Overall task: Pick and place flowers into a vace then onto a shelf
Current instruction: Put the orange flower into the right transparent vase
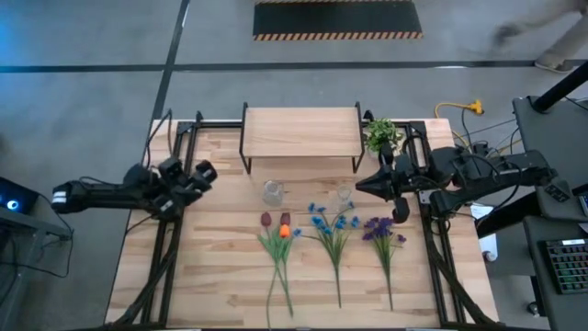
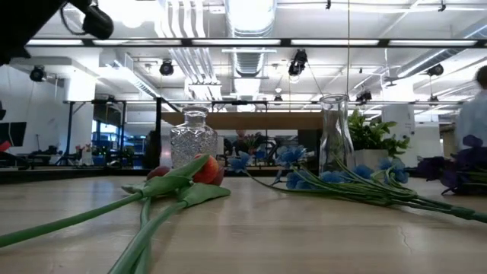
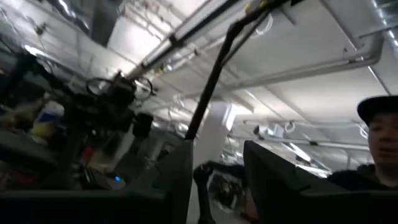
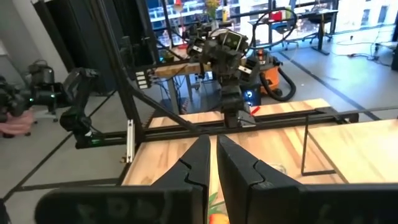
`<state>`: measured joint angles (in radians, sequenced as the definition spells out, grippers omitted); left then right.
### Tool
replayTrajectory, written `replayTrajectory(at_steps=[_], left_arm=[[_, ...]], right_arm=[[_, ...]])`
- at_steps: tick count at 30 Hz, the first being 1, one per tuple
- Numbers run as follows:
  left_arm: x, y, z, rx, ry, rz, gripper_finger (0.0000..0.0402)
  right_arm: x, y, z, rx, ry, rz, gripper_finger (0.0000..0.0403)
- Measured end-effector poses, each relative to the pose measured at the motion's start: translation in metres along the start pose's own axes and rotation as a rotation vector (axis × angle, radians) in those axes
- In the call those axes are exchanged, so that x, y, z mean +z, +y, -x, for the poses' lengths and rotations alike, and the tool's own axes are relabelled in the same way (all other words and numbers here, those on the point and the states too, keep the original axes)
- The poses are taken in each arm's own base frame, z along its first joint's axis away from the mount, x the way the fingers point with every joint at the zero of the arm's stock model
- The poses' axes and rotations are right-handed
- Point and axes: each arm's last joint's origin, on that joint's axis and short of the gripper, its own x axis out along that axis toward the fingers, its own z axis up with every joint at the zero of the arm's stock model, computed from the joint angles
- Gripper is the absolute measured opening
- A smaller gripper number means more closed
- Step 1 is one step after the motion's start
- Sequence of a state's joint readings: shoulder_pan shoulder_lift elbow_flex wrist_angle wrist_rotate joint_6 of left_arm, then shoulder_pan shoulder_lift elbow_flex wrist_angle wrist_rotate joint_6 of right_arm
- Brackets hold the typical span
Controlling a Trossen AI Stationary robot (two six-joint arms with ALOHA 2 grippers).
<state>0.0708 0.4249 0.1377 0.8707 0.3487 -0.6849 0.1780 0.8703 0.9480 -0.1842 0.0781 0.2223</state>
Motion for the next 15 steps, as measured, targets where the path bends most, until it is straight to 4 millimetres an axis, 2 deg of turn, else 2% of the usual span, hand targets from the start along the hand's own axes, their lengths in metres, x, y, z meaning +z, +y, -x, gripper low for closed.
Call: replayTrajectory(at_steps=[6, 15], left_arm=[[0.003, 0.006, -0.023, 0.016, 0.126, 0.062, 0.0127], [-0.006, 0.02, -0.061, 0.171, 0.484, 0.245, 0.0127]], right_arm=[[-0.003, 0.0, -0.003, -0.003, 0.02, -0.006, 0.0022], [-0.007, -0.001, -0.002, -0.014, 0.062, 0.002, 0.0022]])
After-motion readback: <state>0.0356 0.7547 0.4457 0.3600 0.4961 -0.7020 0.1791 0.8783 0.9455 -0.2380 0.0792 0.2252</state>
